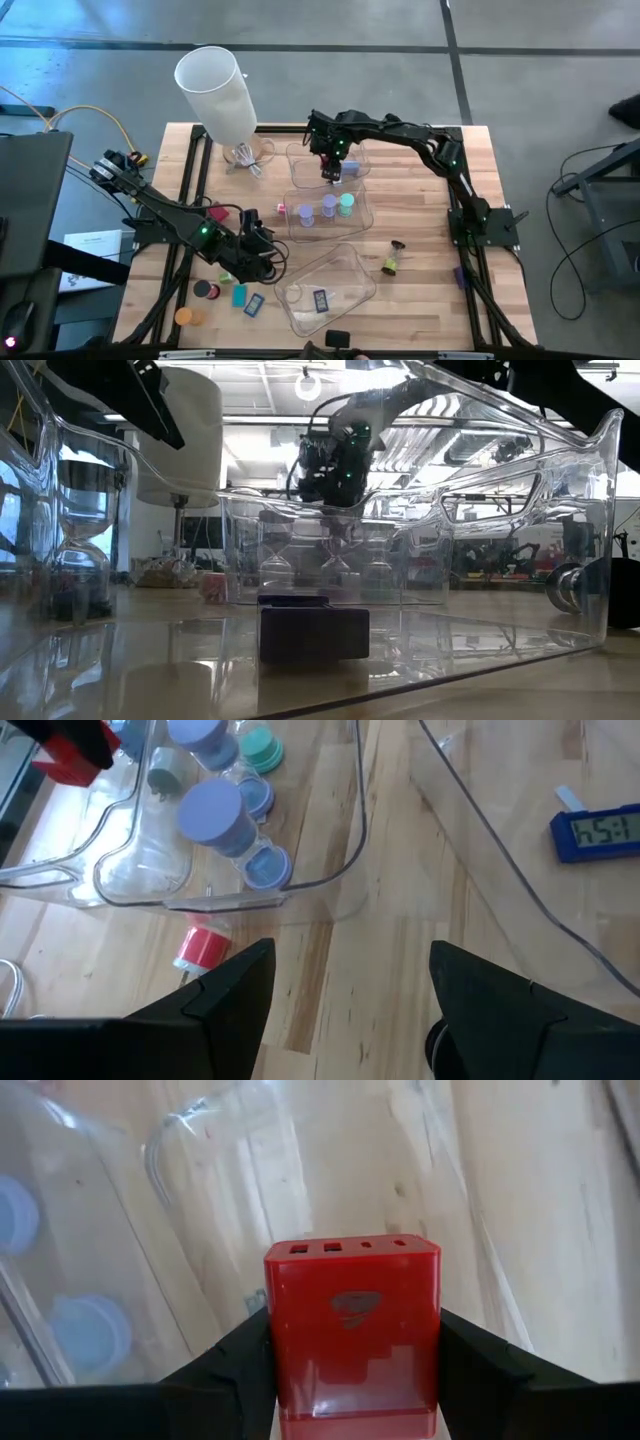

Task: Pick & Place Office items
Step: Put the bottom right red charger adapter into the top transparent bin, then put the bottom left dark blue digital clock into the bottom transparent bin

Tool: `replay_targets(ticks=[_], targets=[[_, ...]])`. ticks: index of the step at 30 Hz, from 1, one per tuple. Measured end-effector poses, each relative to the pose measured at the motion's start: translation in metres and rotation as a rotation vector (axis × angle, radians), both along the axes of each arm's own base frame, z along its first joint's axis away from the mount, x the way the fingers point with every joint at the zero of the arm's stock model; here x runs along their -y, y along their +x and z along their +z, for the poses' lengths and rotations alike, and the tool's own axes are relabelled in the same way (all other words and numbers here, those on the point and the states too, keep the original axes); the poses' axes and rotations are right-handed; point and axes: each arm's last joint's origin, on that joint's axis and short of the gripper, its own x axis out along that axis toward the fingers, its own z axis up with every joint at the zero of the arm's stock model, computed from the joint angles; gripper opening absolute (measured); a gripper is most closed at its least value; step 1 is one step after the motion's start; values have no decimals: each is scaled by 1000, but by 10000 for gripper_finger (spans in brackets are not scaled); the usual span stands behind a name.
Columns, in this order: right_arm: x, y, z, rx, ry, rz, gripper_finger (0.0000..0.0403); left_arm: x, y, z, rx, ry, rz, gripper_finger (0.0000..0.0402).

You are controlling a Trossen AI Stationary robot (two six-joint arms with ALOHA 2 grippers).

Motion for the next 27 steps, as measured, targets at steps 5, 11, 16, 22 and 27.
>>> replay_targets(ticks=[5,11,16,22,27], targets=[[-1,0,-1,4,22,5,196,0,0,0,0,0,0,257],[-1,0,-1,-3,25,-22,265,0,0,0,0,0,0,257],[-1,0,-1,1,23,-22,281,0,0,-1,-4,2,0,257],[-4,-2,11,-38,-116,-48,284,0,-1,-2,-7,4,0,257],[-22,-7,46,-14,-231,-38,285,-1,-1,-2,-7,4,0,257]])
